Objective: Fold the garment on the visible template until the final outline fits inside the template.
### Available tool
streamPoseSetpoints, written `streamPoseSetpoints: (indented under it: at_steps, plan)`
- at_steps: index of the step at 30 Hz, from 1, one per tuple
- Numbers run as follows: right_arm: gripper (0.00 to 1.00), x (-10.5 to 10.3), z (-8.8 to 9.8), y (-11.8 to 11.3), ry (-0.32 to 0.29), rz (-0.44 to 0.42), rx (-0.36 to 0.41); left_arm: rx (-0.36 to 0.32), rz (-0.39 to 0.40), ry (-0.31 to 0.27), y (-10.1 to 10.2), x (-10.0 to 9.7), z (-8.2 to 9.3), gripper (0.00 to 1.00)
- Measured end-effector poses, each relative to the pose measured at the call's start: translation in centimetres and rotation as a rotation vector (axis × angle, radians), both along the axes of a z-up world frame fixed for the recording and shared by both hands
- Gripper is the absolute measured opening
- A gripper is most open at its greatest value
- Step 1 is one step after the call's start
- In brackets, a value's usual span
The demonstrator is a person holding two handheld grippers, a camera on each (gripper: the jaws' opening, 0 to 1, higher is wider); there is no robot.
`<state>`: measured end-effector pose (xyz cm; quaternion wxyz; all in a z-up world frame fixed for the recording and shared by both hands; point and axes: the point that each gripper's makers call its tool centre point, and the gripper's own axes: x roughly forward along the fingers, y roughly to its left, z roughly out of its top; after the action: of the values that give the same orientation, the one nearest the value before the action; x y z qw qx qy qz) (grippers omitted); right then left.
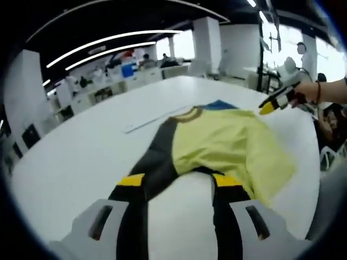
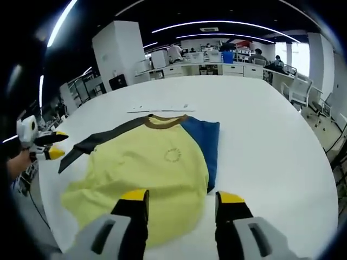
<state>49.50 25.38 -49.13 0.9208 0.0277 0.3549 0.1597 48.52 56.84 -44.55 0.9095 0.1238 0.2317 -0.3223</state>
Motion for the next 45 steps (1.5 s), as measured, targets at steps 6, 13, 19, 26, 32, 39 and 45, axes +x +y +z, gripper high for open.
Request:
streamPoseSetpoints:
  at_steps: [6,13,19,26,32,39,45]
  plan:
    - [0.35,1.1,-1.8,-0.9,0.024,-0.037,0.012,-0.010,-0.044,-0.012,-1.9,-1.3,0.2,0.65]
    - [0.17,0.8,-3.8,-1.3,0.082,-0.071,-0.004,-0.002,-0.080,0.011,-3.1,-2.9,-0.3,0.72]
    - [0.00,0.6,-3.7,-0.9,0.088,-0.085,0.022,0.002,-0.098,0.023,-3.5,-3.8,-0.4,0.73]
    - [0.00,0.9,-1.7,1.0,0.047,-0.050,0.087,-0.007,-0.117,0.025,-4.5,-4.6,0.0,0.72]
    - [0.00,1.6,0.7,3.4,0.012,-0.010,0.137,0.001,-0.161,0.020,-6.2,-5.5,0.2,0.71]
    - [0.00,3.5,3.2,6.7,-0.024,0.047,0.199,-0.011,-0.218,0.044,-8.5,-7.1,-0.3,0.70]
    - [0.00,5.3,4.1,9.3,-0.031,0.085,0.231,-0.031,-0.241,0.071,-10.2,-8.4,-1.1,0.68]
